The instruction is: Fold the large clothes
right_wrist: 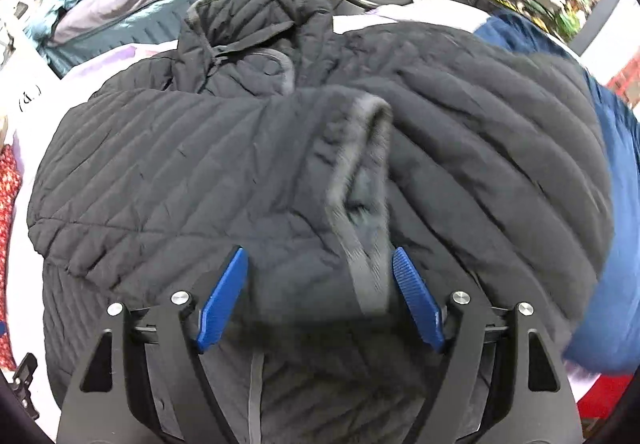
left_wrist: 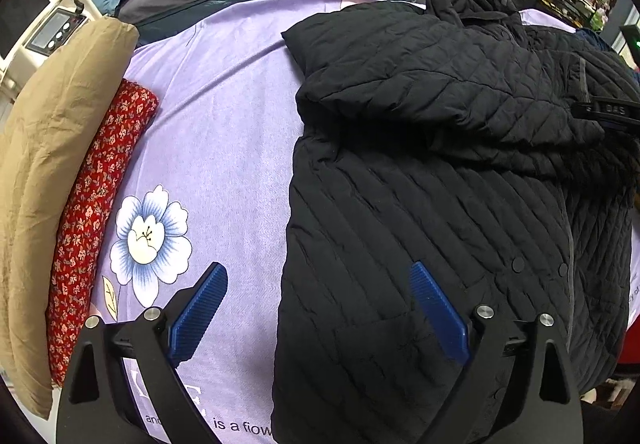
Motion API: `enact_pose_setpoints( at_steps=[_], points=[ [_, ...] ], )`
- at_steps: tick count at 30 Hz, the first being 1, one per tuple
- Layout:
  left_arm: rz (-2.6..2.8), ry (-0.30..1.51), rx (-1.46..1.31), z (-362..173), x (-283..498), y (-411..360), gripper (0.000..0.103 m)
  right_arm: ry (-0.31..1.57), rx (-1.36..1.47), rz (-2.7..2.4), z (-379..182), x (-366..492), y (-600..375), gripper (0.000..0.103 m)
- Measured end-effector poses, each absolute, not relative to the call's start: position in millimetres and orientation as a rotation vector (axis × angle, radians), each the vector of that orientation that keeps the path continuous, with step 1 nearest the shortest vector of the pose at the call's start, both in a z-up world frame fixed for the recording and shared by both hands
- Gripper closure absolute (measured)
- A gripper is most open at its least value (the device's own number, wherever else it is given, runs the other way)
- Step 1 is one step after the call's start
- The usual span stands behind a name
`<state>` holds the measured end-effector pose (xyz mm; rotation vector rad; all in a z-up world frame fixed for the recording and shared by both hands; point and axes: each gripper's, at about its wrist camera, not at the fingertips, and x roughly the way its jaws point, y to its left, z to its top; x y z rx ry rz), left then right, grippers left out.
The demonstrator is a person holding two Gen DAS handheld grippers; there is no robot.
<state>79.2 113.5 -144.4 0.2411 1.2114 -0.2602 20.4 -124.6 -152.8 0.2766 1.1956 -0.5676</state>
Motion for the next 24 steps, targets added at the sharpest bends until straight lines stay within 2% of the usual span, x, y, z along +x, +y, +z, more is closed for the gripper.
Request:
enact_pose_setpoints(
  at_steps=[7, 15, 24],
  points=[
    [-0.286, 1.202, 0.273, -145, 75, 106, 0.012, 1.193, 0.301, -0.57, -145, -19, -120, 0.028],
    [-0.401, 1.194, 0.305, -147, 72, 100, 0.012, 1.189, 0.325, -0.508, -137, -59, -102, 0.022],
    [-0.49, 1.179, 0.272, -159, 86, 140, 0.012, 1.202, 0.314, -0.532, -134, -128, -102, 0.022]
  ],
)
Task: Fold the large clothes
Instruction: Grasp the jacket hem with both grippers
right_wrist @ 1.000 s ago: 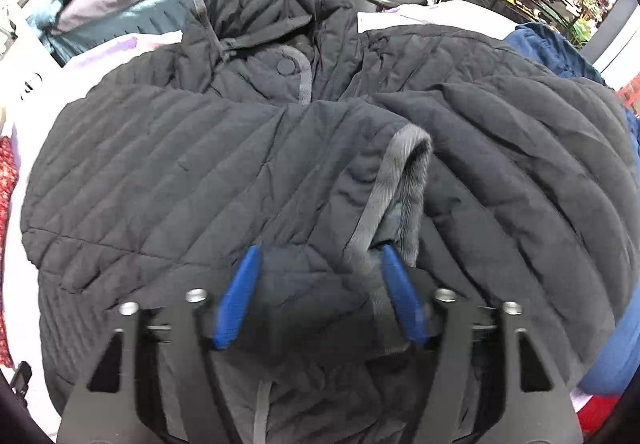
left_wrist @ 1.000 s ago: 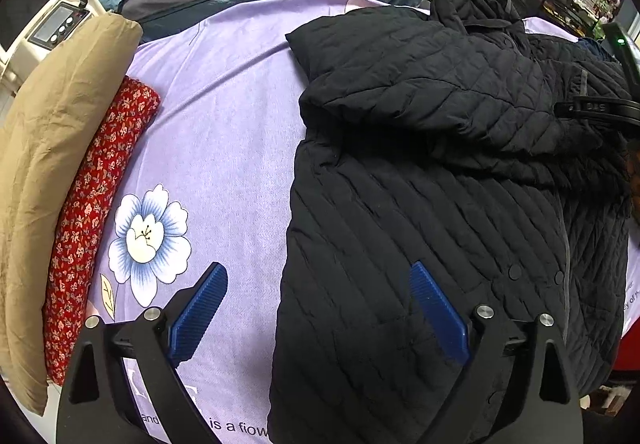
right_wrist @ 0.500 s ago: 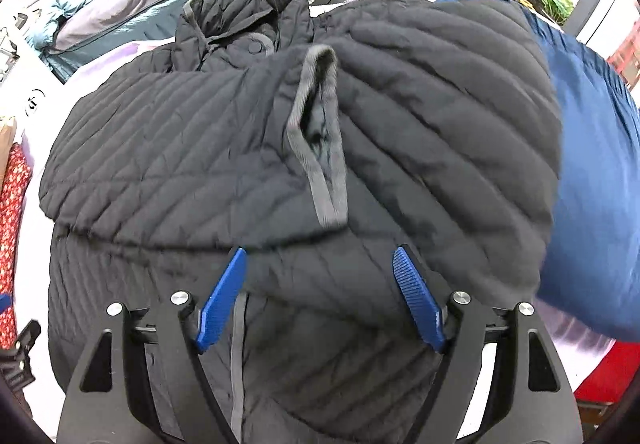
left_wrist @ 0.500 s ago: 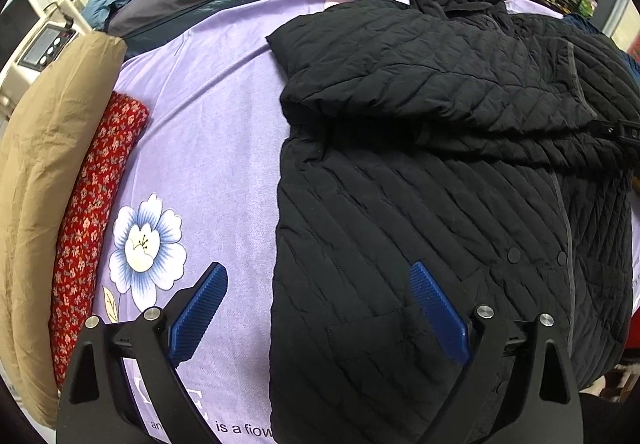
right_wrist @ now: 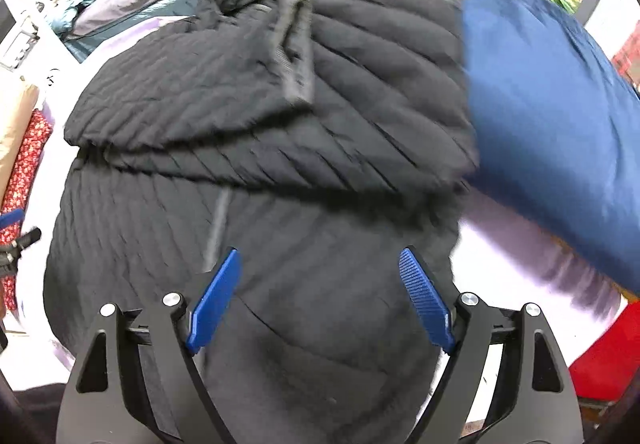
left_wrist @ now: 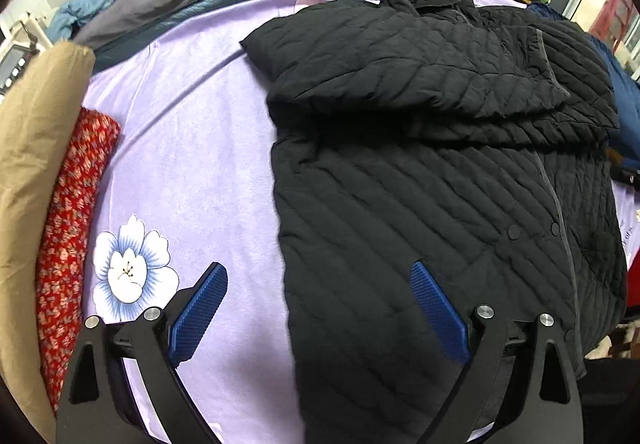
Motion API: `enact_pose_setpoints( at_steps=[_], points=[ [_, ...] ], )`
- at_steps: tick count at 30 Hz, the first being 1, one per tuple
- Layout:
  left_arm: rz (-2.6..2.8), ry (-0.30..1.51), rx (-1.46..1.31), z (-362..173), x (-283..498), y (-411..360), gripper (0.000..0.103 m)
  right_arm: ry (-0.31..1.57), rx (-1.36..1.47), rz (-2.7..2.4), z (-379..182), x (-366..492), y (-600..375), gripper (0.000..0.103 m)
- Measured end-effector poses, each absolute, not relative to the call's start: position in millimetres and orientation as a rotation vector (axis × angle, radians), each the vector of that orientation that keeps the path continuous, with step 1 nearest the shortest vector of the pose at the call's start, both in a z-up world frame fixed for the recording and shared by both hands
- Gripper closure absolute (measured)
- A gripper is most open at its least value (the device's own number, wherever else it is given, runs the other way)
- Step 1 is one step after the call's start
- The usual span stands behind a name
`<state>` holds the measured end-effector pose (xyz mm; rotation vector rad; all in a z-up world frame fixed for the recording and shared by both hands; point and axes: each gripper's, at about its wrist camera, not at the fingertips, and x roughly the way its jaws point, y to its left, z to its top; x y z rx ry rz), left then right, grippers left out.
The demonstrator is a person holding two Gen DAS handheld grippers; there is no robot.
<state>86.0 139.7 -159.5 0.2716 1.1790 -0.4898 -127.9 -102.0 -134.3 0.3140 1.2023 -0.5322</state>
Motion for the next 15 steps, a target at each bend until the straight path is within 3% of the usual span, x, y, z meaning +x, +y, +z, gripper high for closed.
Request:
enact_pose_setpoints(
  at_steps=[15],
  points=[
    [-0.535, 1.472, -0.054, -231, 100, 202, 0.012, 1.23, 0.716, -0.605, -191, -233, -139, 0.022]
  ],
)
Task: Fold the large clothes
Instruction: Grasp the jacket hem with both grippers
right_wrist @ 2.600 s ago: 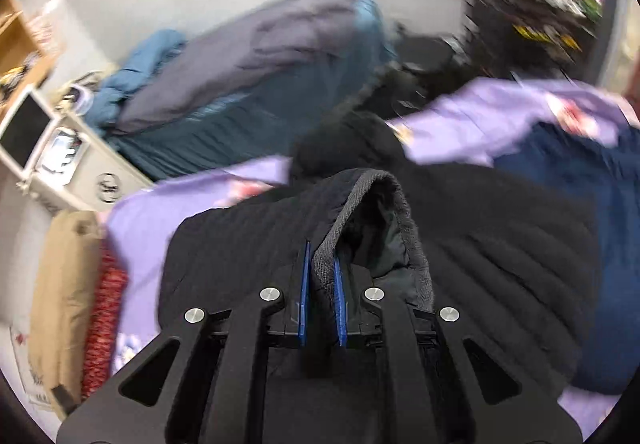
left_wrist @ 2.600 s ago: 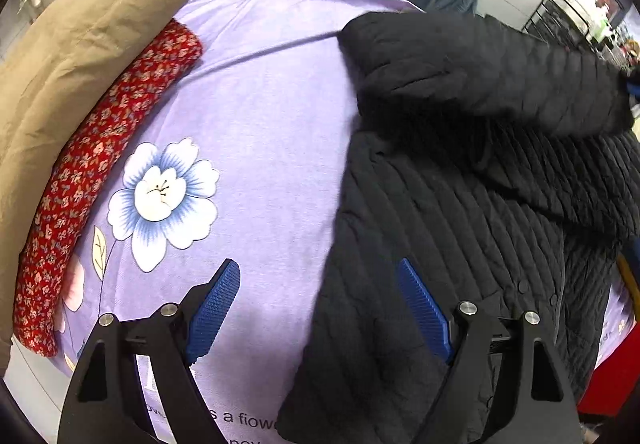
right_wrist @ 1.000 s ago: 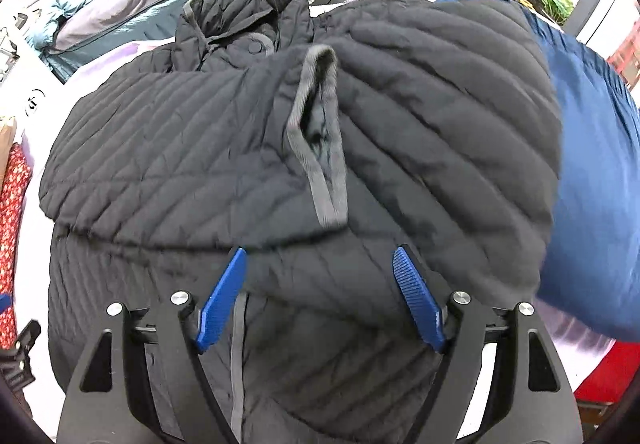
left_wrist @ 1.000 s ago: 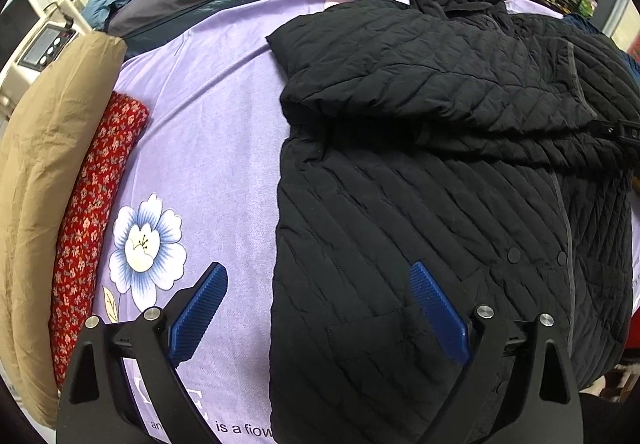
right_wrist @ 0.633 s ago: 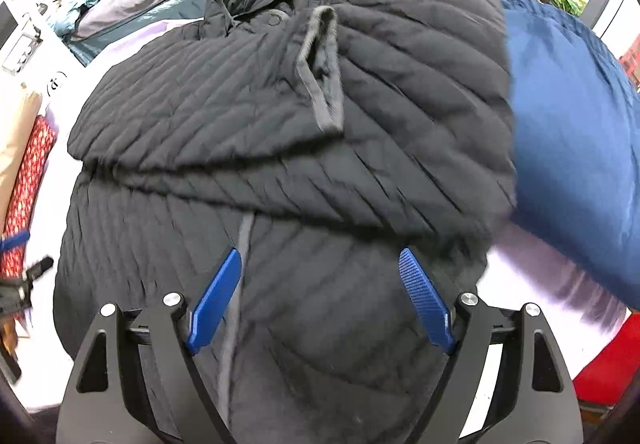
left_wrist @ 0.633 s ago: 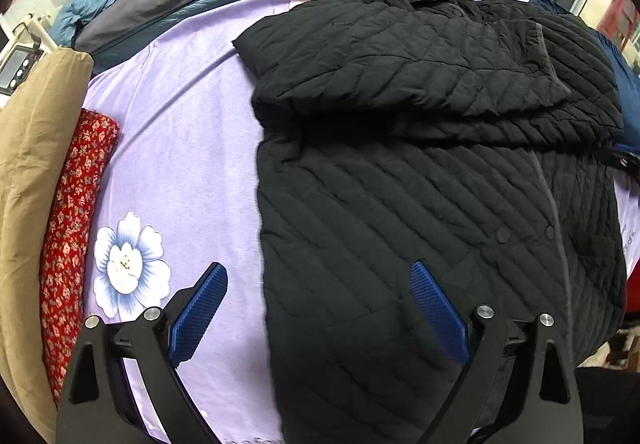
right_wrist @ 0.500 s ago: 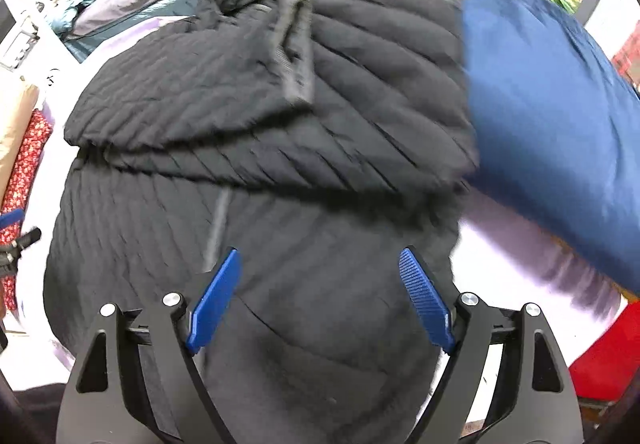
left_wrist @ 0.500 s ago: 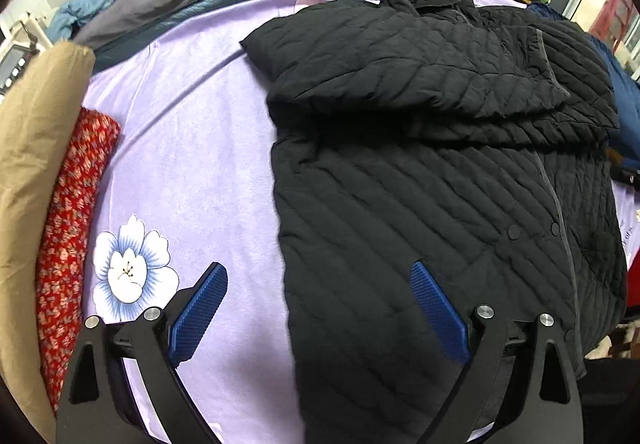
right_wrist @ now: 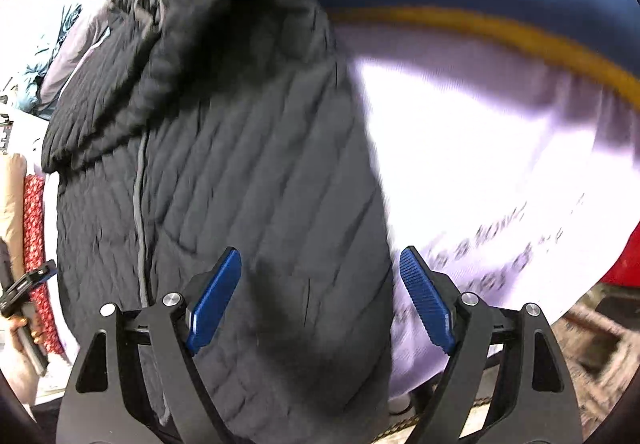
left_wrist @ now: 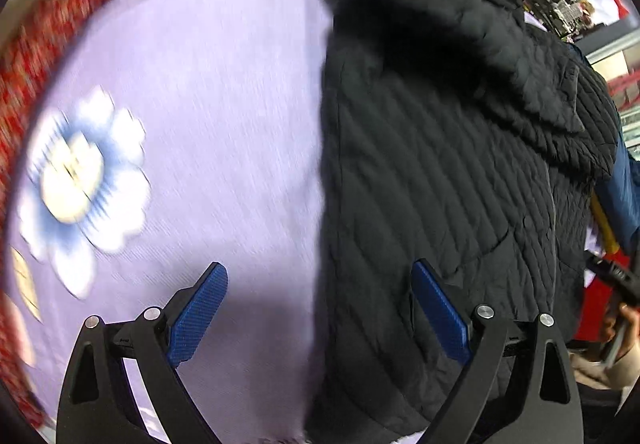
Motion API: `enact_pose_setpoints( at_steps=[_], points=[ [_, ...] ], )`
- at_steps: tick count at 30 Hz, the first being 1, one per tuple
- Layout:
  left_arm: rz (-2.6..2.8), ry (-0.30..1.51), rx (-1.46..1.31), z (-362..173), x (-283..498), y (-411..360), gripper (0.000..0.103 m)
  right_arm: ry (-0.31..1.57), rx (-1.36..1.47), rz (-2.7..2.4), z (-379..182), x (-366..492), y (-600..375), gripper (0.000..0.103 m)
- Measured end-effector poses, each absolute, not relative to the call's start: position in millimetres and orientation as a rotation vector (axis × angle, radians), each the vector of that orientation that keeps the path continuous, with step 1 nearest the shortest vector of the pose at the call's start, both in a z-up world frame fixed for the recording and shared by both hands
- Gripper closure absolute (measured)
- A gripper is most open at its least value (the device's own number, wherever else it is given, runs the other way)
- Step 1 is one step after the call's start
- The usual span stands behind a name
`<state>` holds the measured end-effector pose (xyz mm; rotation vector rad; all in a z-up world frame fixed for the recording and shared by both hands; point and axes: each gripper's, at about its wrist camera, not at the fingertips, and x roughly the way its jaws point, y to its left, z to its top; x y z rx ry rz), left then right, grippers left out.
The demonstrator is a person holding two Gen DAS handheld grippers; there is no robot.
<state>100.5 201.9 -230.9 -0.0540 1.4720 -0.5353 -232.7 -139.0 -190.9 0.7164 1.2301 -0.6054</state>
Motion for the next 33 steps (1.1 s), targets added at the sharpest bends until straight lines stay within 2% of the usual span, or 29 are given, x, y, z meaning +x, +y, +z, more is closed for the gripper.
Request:
enact_pose_setpoints(
  at_steps=[12, 17, 19, 23, 24, 25, 26, 27, 29, 33],
  points=[
    [-0.792, 1.55, 0.052, -243, 35, 181, 0.017, 1.338, 0.736, -0.464, -215, -260, -106, 0.022],
    [-0.784, 1.569, -0.005, -244, 37, 186, 0.017, 1.368, 0.776, -0.443, -226, -271, -101, 0.022],
    [-0.777, 1.577, -0.016, -244, 41, 186, 0.017, 1.362, 0.785, -0.442, -226, -269, -101, 0.028],
    [-0.779, 1.573, 0.026, -243, 41, 181, 0.016, 1.366, 0.779, -0.415, -225, -257, -97, 0.046],
    [-0.766, 1.564, 0.044, -242, 40, 181, 0.019, 1.369, 0.774, -0.411, -224, -253, -97, 0.052],
    [-0.746, 1.552, 0.067, -240, 39, 181, 0.029, 1.369, 0.771, -0.404, -223, -251, -96, 0.056],
    [-0.73, 1.539, 0.08, -239, 38, 178, 0.045, 1.367, 0.771, -0.398, -221, -251, -95, 0.062],
    [-0.706, 1.521, 0.084, -235, 38, 180, 0.055, 1.365, 0.772, -0.393, -219, -250, -94, 0.068],
    [-0.706, 1.498, 0.068, -228, 37, 187, 0.084, 1.358, 0.768, -0.381, -213, -246, -91, 0.076],
    [-0.768, 1.423, 0.107, -204, 31, 192, 0.094, 1.349, 0.742, -0.353, -200, -231, -78, 0.082]
  ],
)
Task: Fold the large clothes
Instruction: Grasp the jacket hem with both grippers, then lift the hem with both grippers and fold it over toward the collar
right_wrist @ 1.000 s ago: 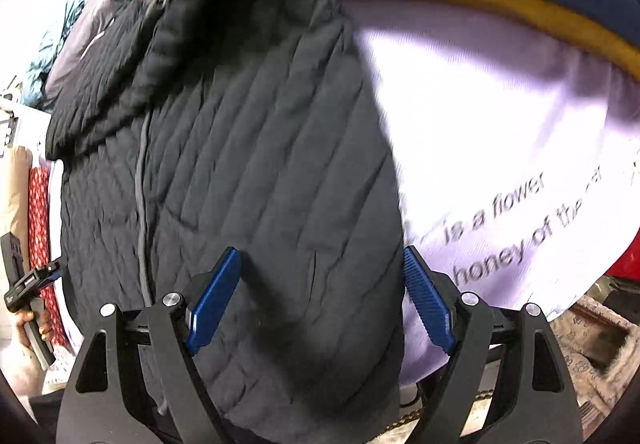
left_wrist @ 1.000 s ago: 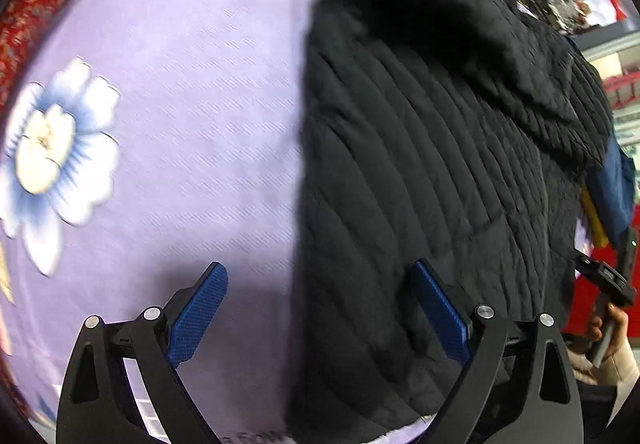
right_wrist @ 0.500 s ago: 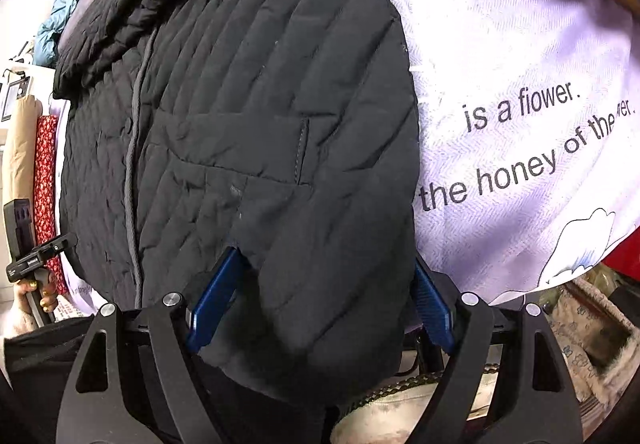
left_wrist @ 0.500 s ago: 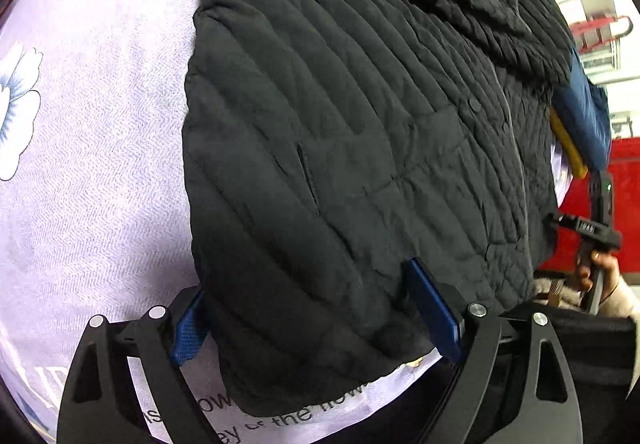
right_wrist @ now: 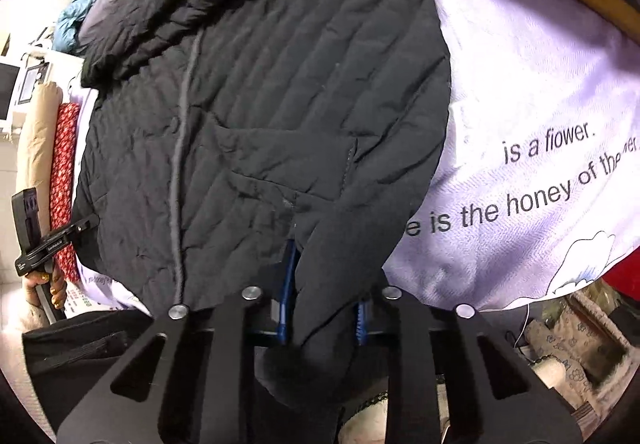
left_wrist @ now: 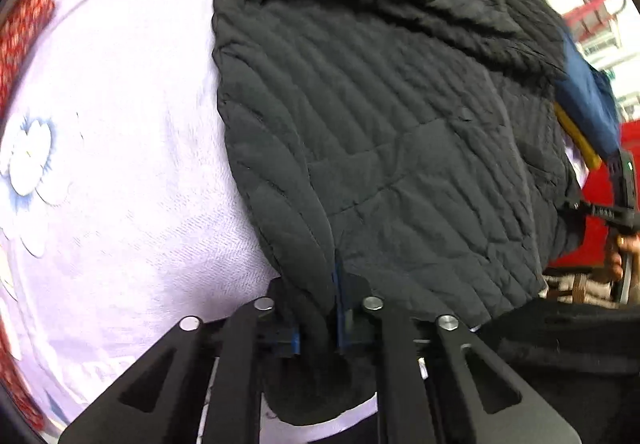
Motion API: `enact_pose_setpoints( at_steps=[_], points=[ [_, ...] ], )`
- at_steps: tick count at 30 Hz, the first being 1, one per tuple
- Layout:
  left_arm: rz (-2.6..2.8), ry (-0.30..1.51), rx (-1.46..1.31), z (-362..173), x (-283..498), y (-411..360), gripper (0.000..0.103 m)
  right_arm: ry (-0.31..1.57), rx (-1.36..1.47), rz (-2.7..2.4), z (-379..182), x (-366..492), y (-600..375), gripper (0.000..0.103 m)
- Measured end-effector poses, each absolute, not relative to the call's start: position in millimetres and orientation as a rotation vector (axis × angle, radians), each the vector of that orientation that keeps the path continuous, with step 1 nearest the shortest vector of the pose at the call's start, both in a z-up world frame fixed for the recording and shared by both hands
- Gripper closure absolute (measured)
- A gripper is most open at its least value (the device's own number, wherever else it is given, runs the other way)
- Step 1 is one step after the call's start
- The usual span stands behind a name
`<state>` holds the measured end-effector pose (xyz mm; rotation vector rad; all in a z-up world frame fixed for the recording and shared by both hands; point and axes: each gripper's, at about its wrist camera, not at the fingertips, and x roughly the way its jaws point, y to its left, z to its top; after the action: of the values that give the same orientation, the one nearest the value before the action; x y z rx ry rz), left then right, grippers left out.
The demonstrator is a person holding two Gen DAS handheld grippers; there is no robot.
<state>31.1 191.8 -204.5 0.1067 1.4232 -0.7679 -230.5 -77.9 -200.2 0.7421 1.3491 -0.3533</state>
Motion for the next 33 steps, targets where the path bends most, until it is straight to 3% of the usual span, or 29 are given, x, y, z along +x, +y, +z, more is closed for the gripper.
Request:
enact_pose_setpoints(
  at_steps=[6, 16, 23, 33],
  points=[
    [-0.834, 1.361, 0.147, -169, 26, 215, 0.097, 1.338, 0.695, -0.262, -180, -219, -57, 0.087],
    [-0.731, 1.534, 0.095, -190, -20, 253, 0.097, 1.408, 0.68, -0.195, -197, -213, -21, 0.087],
    [-0.67, 1.556, 0.043, -190, -6, 230, 0.097, 1.442, 0.7, -0.199, -204, -200, -29, 0.087],
    [-0.681, 1.32, -0.043, -130, 40, 217, 0.096, 1.25, 0.644, -0.161, -152, -142, -54, 0.089]
  ],
)
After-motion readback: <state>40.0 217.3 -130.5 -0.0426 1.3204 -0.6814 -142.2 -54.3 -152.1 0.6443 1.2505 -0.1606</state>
